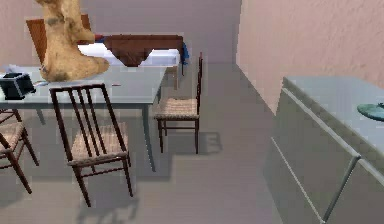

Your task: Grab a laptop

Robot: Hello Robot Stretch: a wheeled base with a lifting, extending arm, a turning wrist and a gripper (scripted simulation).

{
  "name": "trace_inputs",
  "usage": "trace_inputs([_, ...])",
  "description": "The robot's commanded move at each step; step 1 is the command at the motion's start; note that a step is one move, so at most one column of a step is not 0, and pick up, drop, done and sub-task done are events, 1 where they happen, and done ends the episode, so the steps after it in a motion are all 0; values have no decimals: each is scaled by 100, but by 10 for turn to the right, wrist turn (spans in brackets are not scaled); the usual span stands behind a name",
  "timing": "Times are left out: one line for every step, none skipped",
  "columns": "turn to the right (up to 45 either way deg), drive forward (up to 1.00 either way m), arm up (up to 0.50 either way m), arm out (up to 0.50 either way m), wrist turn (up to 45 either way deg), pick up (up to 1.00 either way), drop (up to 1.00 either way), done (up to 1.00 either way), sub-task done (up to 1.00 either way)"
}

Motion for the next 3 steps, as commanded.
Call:
trace_inputs([0,0,50,0,0,0,0,0,0])
trace_inputs([0,0,38,0,0,0,0,0,0])
trace_inputs([0,0,0,40,0,0,0,0,0])
